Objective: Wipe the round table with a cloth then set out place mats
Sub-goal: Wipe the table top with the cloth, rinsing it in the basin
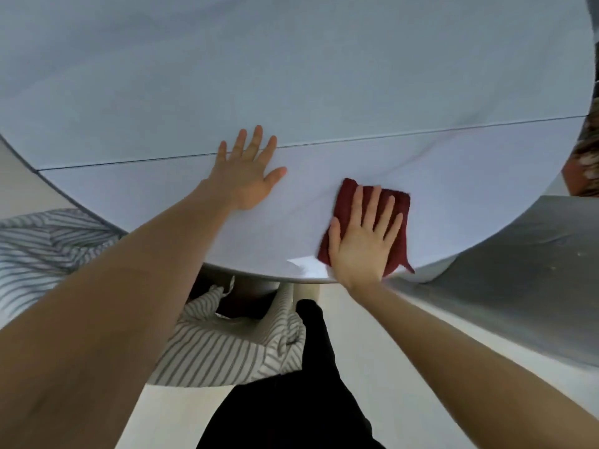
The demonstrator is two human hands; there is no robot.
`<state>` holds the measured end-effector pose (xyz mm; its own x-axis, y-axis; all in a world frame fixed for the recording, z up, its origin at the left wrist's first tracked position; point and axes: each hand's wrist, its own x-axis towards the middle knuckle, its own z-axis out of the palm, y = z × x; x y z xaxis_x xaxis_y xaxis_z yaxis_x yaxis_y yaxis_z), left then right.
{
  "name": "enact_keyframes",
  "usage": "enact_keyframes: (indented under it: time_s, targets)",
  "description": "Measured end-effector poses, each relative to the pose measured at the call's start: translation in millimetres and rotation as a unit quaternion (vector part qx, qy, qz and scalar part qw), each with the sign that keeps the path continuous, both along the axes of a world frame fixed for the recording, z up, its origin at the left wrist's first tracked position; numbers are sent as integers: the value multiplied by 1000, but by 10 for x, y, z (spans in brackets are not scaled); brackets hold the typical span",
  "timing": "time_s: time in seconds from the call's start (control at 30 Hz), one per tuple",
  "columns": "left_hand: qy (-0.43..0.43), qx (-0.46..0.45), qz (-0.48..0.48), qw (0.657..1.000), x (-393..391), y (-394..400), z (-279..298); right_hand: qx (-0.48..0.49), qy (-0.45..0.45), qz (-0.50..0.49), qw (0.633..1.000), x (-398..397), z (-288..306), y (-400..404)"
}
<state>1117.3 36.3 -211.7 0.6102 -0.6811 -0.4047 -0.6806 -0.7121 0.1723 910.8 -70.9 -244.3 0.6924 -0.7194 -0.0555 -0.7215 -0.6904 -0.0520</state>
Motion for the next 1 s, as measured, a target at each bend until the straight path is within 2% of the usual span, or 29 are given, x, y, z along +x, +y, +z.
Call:
enact_keyframes:
  time_s: [0.07,0.1,0.17,0.23,0.27,0.33,0.4,0.5,0.57,0.67,0.83,1.0]
  targets:
    - [13,1,-22,1000,-22,110,24,10,-4,-11,1000,176,20,573]
    - [17,2,-33,999,-11,203,38,14,-9,14,1000,276,24,824]
    - [19,7,-39,999,28,322,57,26,-8,112,993,409,29,935]
    - [10,4,-38,999,99,455,49,12,-16,194,981,452,-26,699]
    - [8,5,-41,999,113,502,47,4,-26,169,985,426,-52,562]
    - [9,18,-60,998,118,562,53,-3,-41,-1,999,356,-98,472]
    - [21,14,-64,998,173,612,70,15,-48,-147,988,407,-85,790]
    - [-2,-19,-47,999,357,652,120,37,-45,-135,989,645,-41,1291]
    - [-20,-19,-28,999,483,685,118,44,-51,-122,990,871,-26,1299]
    - [-25,5,7,1000,699,703,68,48,-58,-129,989,1397,-36,961]
    - [-62,-7,46,997,1142,471,-34,26,-63,-220,973,2308,-58,336]
    - [-47,-26,94,994,1744,-14,-69,37,-52,-174,983,3041,-84,-46]
